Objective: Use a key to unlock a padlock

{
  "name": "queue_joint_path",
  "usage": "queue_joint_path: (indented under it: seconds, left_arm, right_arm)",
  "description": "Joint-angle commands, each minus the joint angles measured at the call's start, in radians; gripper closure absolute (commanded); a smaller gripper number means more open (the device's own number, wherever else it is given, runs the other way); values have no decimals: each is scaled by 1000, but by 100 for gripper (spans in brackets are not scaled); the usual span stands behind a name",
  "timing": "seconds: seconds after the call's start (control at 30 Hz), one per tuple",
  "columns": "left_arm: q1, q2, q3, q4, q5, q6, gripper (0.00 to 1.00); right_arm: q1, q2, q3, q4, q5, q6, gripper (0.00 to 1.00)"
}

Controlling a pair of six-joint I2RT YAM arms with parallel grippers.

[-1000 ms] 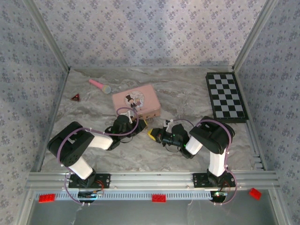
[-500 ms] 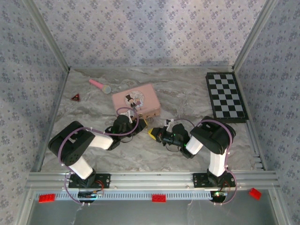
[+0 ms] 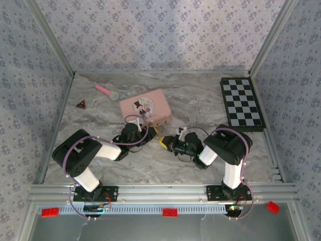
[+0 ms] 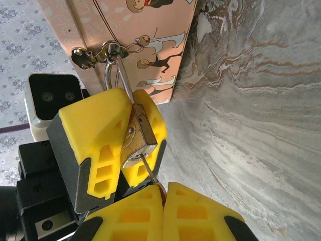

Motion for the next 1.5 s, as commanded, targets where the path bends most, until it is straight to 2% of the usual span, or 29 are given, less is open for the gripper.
queue_joint_path:
  seconds: [0.0, 1.47]
  left_arm:
    - [5, 24, 32, 119, 77, -72, 90]
    - [-16, 18, 13, 148, 75, -72, 95]
  right_arm:
    - [7, -4, 16, 21, 17, 17, 100]
    - [-8, 3, 93, 20, 10, 68, 100]
